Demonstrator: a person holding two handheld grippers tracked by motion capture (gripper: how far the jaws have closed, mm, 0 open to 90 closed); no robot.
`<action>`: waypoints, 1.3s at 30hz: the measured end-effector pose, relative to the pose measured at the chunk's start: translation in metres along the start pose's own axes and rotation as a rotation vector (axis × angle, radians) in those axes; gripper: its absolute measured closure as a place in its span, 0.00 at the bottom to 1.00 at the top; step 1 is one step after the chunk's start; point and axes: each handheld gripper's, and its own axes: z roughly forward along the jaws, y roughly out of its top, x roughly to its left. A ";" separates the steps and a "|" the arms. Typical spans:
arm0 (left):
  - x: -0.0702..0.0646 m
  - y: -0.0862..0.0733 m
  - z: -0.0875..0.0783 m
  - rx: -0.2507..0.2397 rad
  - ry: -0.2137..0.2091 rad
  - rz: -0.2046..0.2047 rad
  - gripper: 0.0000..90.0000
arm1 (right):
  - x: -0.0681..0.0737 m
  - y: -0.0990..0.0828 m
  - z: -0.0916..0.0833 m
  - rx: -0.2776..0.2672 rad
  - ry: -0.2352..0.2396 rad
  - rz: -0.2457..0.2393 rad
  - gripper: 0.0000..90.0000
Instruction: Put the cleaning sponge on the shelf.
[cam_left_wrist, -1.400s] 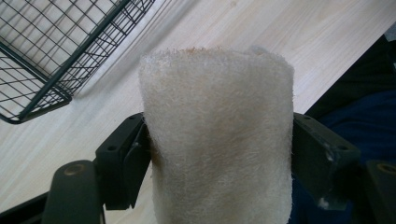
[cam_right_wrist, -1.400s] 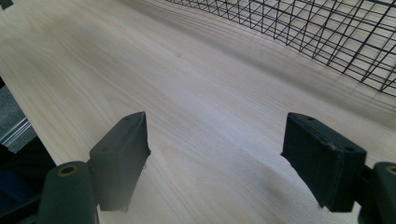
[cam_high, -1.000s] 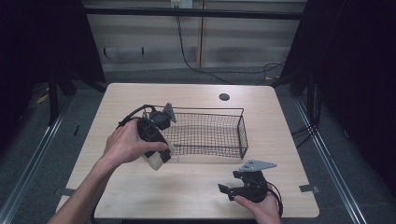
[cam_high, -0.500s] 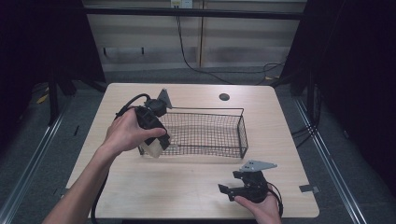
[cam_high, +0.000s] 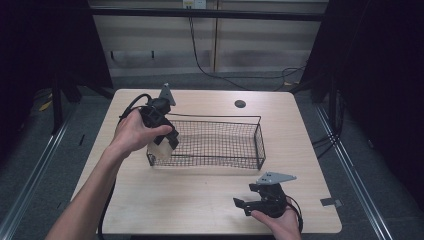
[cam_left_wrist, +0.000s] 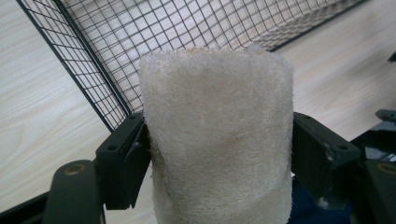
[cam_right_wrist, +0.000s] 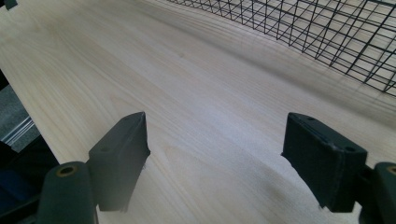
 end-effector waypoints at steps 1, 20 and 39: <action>0.002 0.001 0.000 -0.005 -0.002 -0.012 0.29 | 0.000 0.000 0.000 0.000 0.000 0.001 0.25; 0.027 0.013 0.017 -0.047 0.031 -0.188 0.29 | 0.000 0.000 0.000 0.001 0.000 0.008 0.25; 0.041 0.024 0.040 -0.023 0.031 -0.308 0.29 | 0.001 -0.001 -0.001 0.003 0.006 0.005 0.25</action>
